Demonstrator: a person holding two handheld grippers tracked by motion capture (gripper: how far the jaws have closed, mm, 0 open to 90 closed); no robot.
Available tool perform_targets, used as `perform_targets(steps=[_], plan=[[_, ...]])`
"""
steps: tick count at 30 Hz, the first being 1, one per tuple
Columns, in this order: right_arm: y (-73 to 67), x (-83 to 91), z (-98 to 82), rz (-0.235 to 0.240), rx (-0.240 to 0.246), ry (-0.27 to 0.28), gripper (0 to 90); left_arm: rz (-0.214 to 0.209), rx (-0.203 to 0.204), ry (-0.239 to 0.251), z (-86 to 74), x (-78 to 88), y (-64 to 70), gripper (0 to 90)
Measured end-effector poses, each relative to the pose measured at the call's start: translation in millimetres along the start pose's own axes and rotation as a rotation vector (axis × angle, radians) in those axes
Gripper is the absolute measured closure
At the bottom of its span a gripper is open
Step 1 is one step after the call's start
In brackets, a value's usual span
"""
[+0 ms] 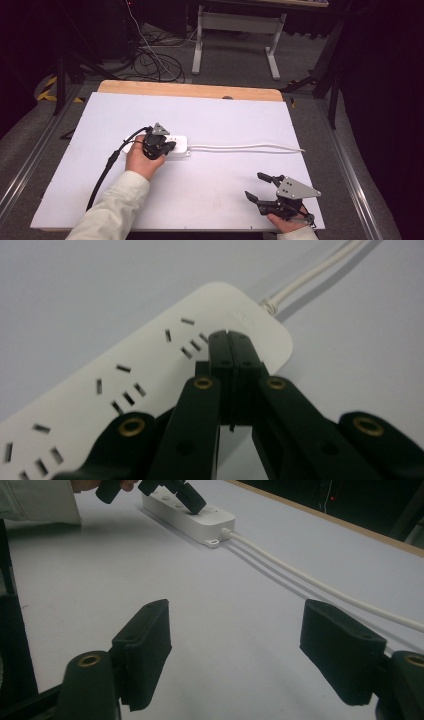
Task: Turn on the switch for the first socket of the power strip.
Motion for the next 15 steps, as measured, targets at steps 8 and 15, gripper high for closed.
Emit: perform_targets(steps=[8, 15], plan=[[0.7, -0.6, -0.2, 0.002, -0.001, -0.001, 28.6, -0.009, 0.003, 0.063, 10.9, 15.7, 3.2, 90.0], [1.1, -1.4, 0.3, 0.002, -0.003, 0.001, 28.6, -0.035, 0.011, 0.101, 17.0, 36.3, 1.2, 90.0]])
Point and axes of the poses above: each handheld gripper's, and its own axes: x roughly backward along the jaws, z roughly out of its top, y roughly to its right, the point moved 3 cm from there along -x, roughly forward along the jaws, and after that the axes turned 4 degrees about y, right-handed, at the moved point
